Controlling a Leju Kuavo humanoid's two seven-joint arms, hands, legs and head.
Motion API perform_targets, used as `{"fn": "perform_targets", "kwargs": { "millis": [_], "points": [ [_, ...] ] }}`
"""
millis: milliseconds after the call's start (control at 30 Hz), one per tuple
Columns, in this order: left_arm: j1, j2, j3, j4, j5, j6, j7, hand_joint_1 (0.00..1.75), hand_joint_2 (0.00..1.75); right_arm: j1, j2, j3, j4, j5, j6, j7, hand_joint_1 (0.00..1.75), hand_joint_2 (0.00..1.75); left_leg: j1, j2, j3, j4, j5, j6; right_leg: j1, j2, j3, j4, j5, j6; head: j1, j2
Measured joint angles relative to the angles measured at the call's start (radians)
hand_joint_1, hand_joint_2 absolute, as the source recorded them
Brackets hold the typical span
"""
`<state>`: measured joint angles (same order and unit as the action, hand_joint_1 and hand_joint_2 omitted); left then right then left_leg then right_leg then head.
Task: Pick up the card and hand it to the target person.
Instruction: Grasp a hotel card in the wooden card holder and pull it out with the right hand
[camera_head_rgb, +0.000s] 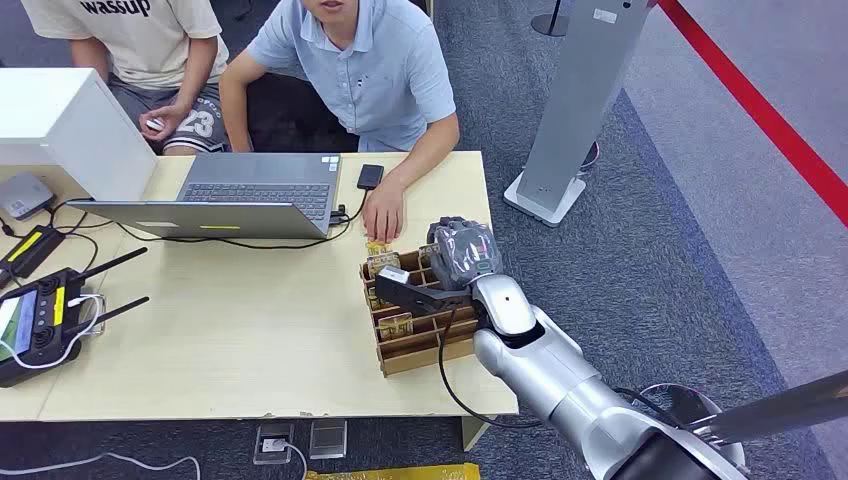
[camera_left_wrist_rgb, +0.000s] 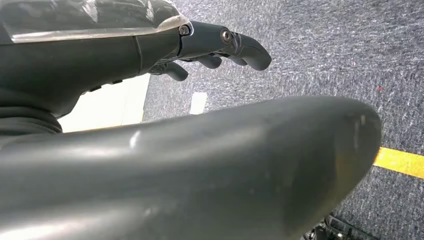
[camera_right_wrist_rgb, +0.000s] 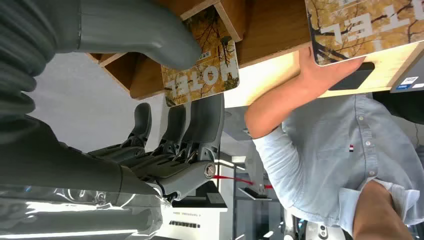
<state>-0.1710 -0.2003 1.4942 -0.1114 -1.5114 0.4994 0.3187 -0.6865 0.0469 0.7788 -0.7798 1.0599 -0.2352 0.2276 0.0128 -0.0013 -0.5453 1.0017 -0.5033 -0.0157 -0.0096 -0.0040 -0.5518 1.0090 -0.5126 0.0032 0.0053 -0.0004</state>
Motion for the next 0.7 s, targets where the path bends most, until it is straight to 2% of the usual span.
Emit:
{"fn": "perform_targets", "kwargs": {
  "millis": [167,267,700],
  "points": [
    [0.0,0.0,0.001,0.0,0.0,-0.001,-0.003,0.0,0.0,-0.007,0.002,0.0,0.013,-0.001,-0.004,0.001,1.3,1.75,0.0,0.0,0.0,0.0,0.0,0.0,0.0,0.0,0.0,0.0,0.0,0.0,0.0,0.0],
    [0.0,0.0,0.001,0.0,0.0,-0.004,-0.005,0.0,0.0,-0.01,0.002,-0.002,0.018,-0.001,-0.009,0.001,1.37,1.75,0.0,0.0,0.0,0.0,0.0,0.0,0.0,0.0,0.0,0.0,0.0,0.0,0.0,0.0],
    [0.0,0.0,0.0,0.0,-0.005,-0.009,-0.01,0.0,0.0,-0.009,0.001,-0.014,0.018,0.014,-0.02,0.007,1.37,1.75,0.0,0.0,0.0,0.0,0.0,0.0,0.0,0.0,0.0,0.0,0.0,0.0,0.0,0.0]
  ]
}}
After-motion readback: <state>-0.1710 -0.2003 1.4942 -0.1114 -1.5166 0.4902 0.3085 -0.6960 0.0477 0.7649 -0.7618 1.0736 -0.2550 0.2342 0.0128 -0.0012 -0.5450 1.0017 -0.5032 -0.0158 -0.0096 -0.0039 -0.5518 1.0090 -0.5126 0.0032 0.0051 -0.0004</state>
